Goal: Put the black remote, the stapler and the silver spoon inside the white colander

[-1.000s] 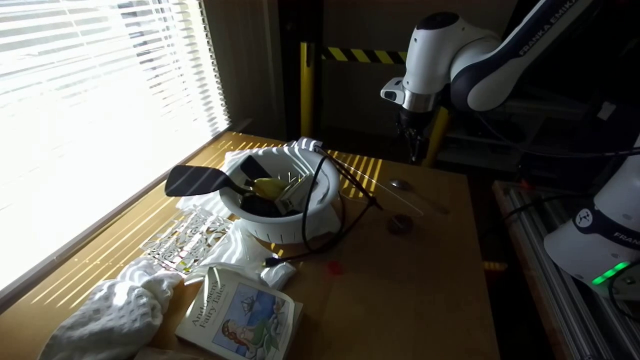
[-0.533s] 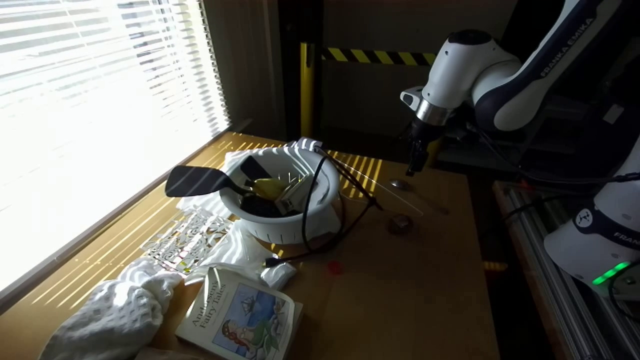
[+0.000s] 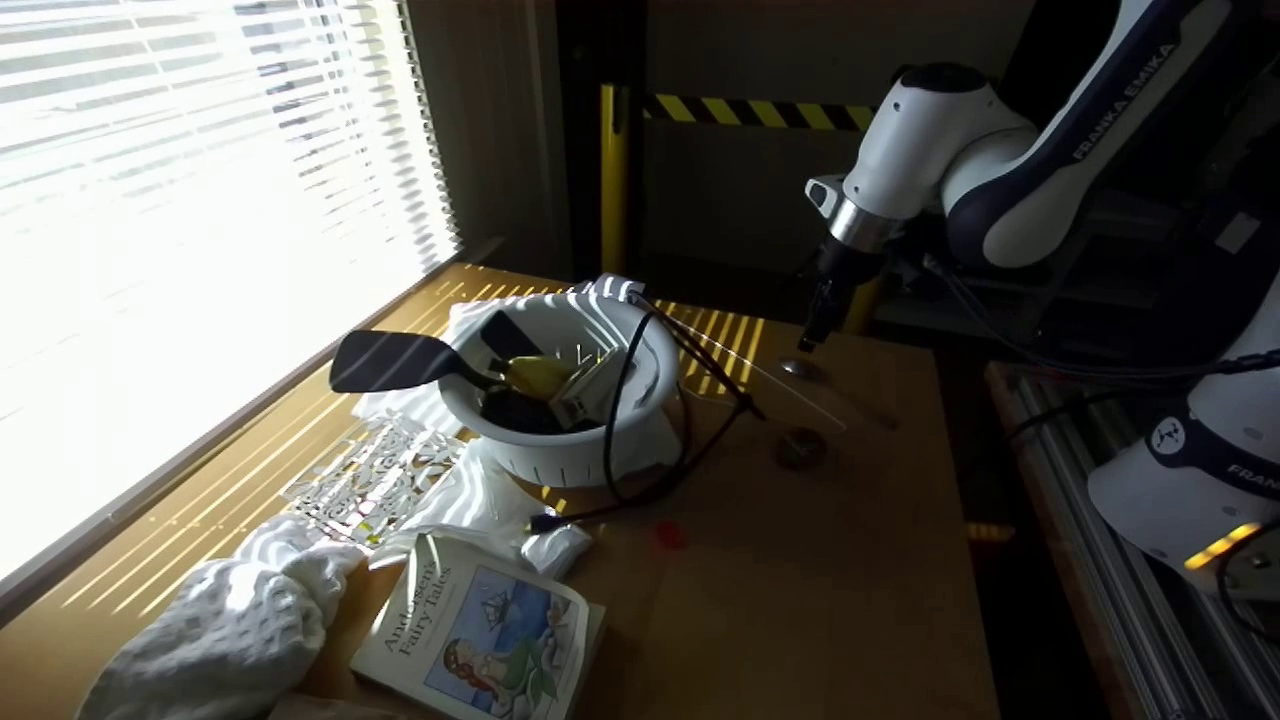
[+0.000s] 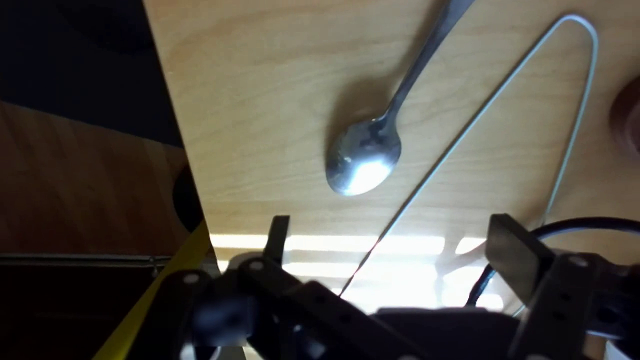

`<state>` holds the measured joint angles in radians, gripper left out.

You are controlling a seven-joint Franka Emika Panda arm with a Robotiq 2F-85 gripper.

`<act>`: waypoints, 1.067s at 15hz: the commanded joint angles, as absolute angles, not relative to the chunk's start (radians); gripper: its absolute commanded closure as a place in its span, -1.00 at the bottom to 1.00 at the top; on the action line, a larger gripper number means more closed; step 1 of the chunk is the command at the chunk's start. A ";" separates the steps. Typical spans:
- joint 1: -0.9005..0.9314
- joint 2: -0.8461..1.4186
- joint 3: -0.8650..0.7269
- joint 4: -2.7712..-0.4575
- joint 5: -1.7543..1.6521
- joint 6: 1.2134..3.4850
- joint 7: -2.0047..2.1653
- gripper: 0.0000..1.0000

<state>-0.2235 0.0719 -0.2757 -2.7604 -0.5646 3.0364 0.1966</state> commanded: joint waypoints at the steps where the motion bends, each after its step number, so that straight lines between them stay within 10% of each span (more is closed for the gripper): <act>1: -0.265 0.146 -0.151 -2.761 -0.285 3.018 0.127 -1.00; 16: -0.291 0.174 -0.165 -2.669 0.115 2.781 -0.140 -1.00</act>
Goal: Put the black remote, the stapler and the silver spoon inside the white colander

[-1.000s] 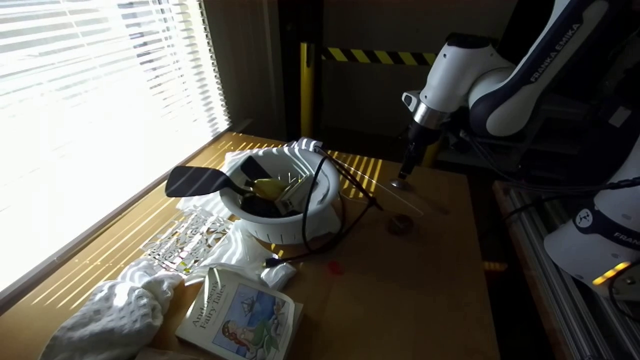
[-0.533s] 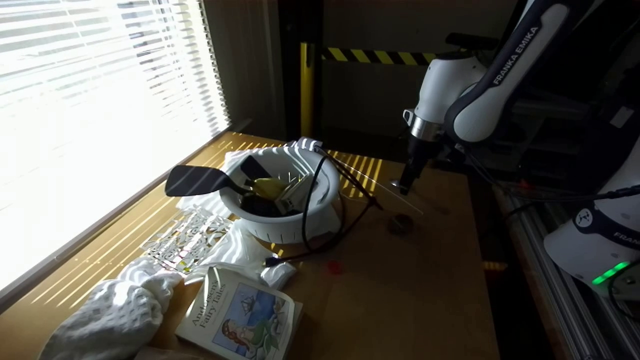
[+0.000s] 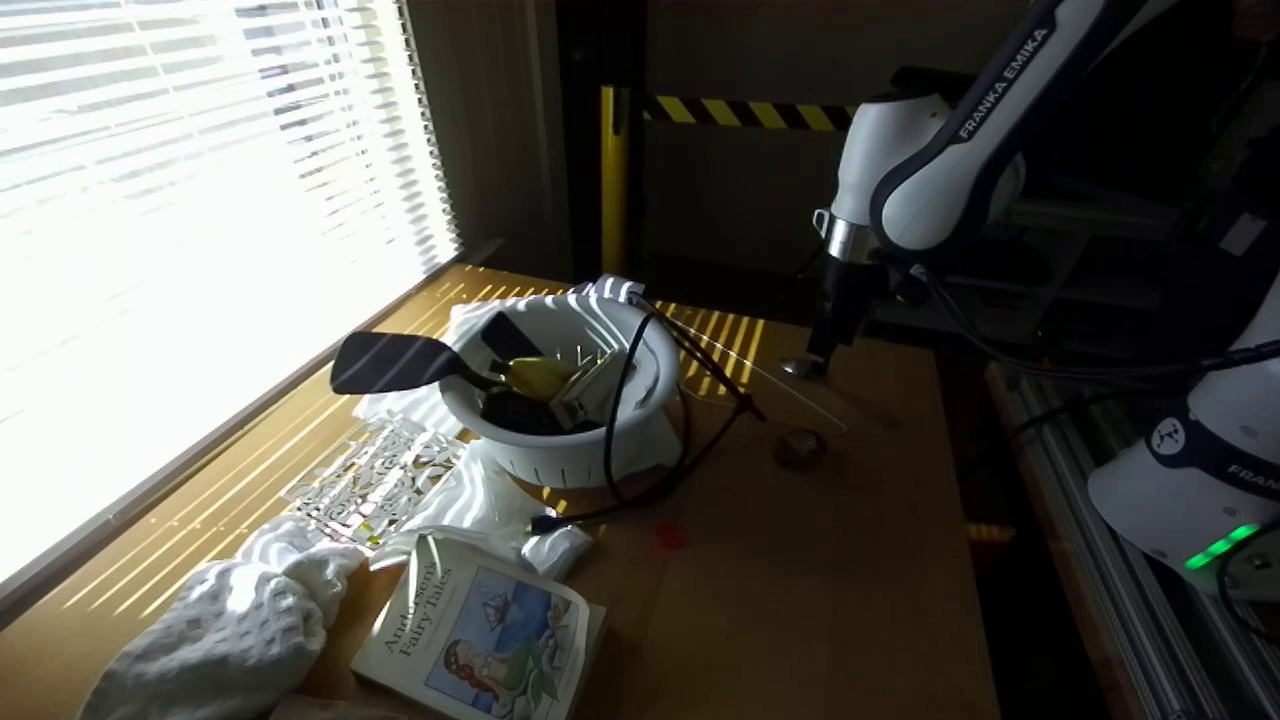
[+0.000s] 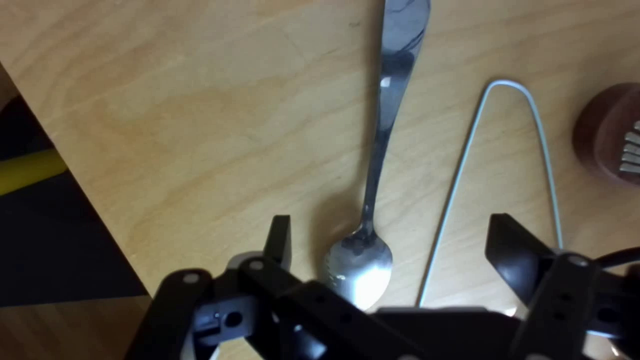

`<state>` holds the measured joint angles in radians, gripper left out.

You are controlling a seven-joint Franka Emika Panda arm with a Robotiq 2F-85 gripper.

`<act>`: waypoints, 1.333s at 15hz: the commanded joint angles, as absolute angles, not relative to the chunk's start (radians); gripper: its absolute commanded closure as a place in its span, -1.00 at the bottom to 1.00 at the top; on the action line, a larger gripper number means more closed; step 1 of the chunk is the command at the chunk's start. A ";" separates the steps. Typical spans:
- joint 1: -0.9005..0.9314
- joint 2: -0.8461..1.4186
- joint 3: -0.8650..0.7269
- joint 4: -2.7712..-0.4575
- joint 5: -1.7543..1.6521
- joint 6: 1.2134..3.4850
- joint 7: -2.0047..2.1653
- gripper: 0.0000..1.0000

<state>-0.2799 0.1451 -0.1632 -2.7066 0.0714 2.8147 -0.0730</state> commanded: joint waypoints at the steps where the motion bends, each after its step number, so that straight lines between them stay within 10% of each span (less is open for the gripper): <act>1: -0.297 0.181 -0.157 -2.658 0.135 2.773 -0.164 -1.00; 6: -0.303 0.249 -0.134 -2.617 0.171 2.787 -0.218 -0.37; 10: -0.309 0.302 -0.116 -2.587 0.169 2.786 -0.224 -0.40; 15: -0.319 0.343 -0.100 -2.568 0.160 2.787 -0.216 0.52; 20: -0.323 0.324 -0.115 -2.568 0.141 2.772 -0.205 1.00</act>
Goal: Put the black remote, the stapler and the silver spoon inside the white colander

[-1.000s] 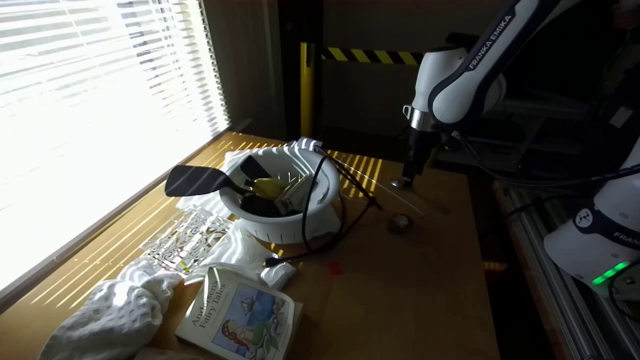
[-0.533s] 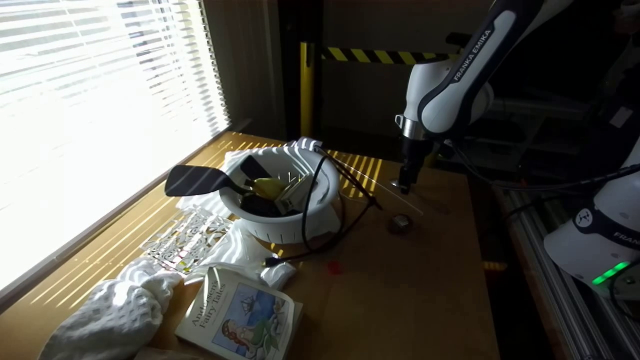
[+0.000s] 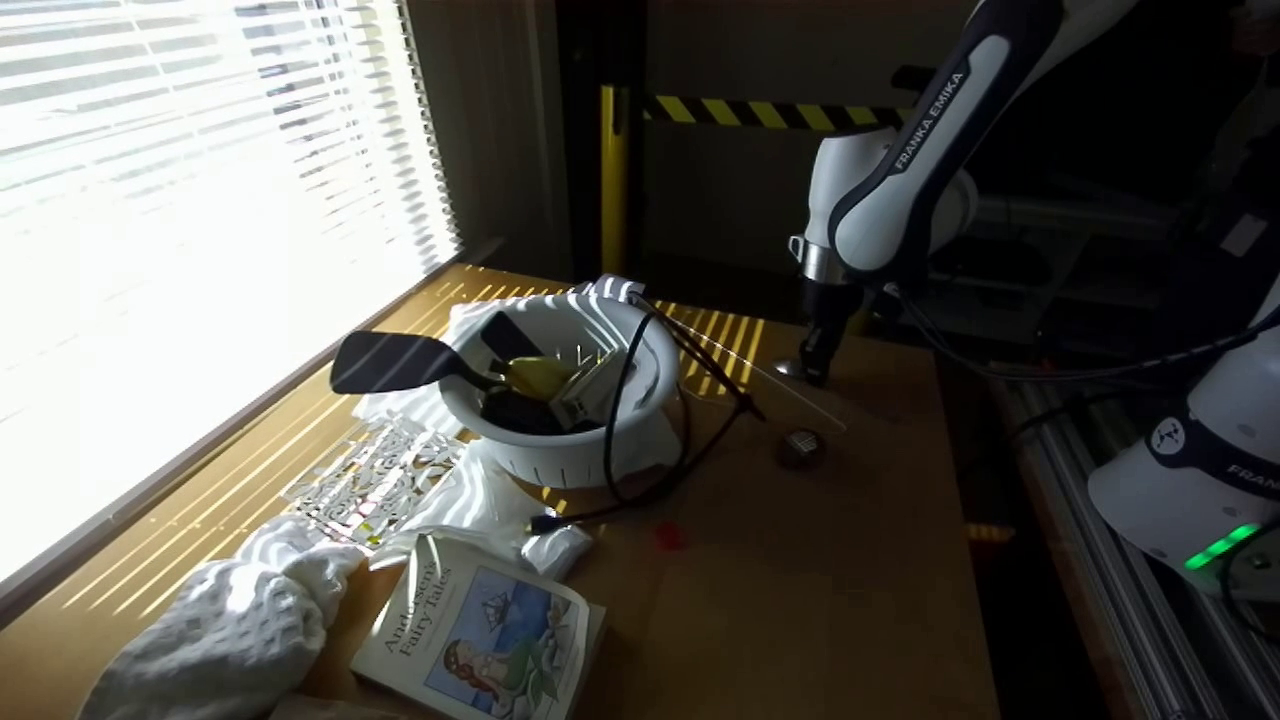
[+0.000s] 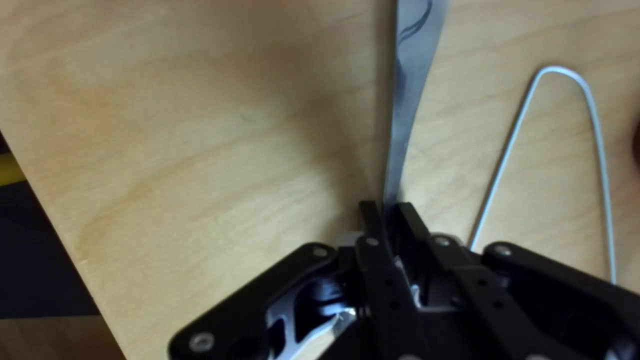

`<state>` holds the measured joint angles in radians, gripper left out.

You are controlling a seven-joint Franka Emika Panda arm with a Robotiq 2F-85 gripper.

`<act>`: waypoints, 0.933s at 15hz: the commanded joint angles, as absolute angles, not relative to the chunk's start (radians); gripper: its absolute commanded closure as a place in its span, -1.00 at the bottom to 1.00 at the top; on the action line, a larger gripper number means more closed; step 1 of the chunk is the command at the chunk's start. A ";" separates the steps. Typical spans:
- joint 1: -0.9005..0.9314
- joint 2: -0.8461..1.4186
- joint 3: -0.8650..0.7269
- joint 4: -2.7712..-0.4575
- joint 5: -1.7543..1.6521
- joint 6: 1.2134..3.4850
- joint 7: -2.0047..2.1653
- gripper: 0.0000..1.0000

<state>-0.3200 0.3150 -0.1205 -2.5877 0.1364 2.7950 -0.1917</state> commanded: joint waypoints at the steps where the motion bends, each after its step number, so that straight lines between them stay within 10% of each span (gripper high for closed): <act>1: -0.322 0.313 -0.116 -2.573 0.138 2.762 -0.205 1.00; 14: -0.244 -0.169 0.104 -2.717 0.289 3.048 -0.352 0.96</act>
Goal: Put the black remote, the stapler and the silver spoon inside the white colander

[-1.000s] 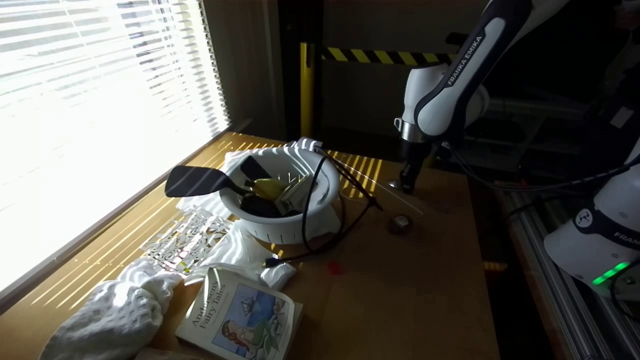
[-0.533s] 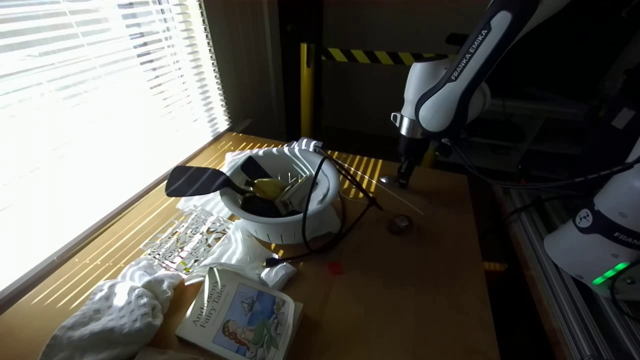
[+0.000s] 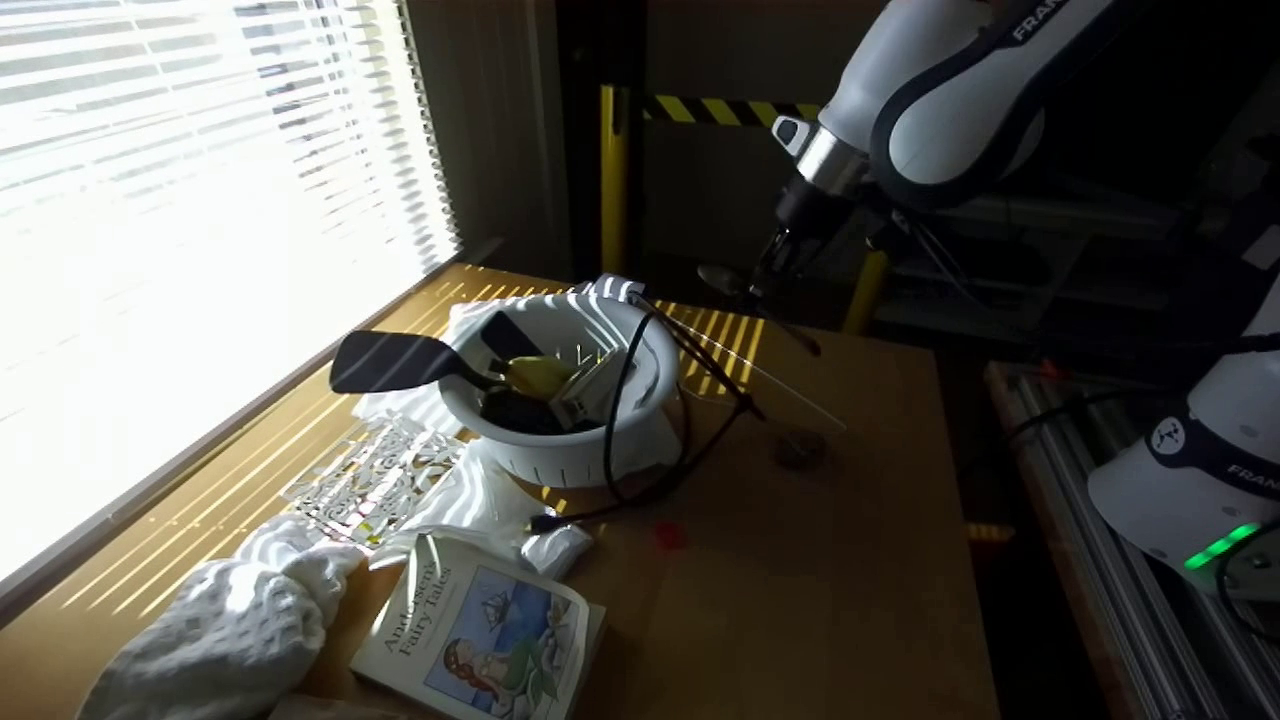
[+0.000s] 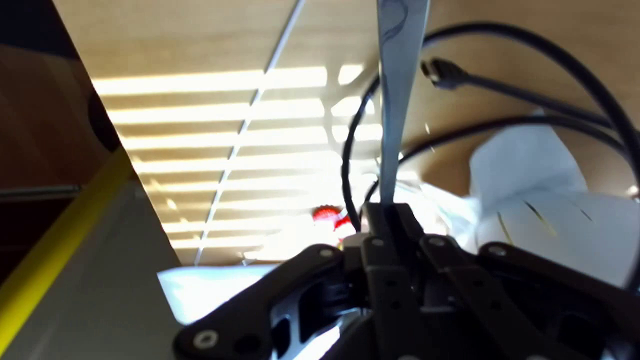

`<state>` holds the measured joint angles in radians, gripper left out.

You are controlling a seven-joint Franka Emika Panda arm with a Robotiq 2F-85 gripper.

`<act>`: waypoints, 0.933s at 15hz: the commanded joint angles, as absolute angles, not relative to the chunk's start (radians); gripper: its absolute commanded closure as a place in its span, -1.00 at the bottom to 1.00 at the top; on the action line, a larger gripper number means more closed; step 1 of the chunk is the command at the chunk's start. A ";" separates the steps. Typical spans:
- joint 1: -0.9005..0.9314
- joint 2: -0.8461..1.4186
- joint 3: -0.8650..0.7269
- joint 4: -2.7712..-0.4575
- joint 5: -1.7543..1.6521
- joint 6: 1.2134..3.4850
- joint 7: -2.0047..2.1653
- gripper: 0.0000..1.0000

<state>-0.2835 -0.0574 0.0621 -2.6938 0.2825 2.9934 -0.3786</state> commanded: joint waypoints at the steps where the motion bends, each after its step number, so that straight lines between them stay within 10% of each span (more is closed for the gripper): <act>1: -0.235 -0.181 0.126 -2.707 0.273 3.085 -0.338 0.96; 14: -0.196 0.138 0.152 -2.210 -0.019 3.148 -0.288 0.96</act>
<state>-0.2798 -0.0421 0.2691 -2.4002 0.1052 3.1894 -0.3025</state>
